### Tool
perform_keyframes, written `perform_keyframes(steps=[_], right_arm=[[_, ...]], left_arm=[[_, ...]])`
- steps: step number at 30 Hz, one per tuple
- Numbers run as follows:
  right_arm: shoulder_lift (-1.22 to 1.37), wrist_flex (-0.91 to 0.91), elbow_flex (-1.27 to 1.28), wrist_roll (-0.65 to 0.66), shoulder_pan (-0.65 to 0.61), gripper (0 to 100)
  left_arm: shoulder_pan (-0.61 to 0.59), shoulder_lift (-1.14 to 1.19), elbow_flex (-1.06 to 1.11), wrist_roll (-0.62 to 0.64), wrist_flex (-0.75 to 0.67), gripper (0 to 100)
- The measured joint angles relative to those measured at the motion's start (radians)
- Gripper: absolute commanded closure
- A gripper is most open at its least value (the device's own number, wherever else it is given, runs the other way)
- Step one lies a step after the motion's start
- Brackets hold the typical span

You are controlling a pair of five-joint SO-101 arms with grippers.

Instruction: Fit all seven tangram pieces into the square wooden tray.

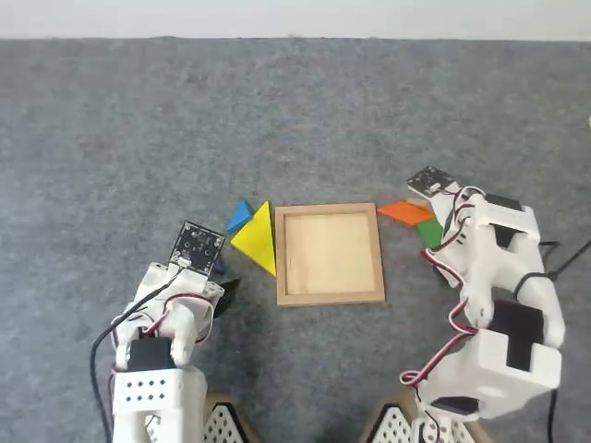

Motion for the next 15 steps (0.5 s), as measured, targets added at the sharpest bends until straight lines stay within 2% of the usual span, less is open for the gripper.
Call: perform_keyframes(steps=[15], right_arm=[[0.002,-0.029,0.002,0.029,-0.028,67.8]], left_arm=[[0.0,0.0,0.0,0.0,0.0,67]])
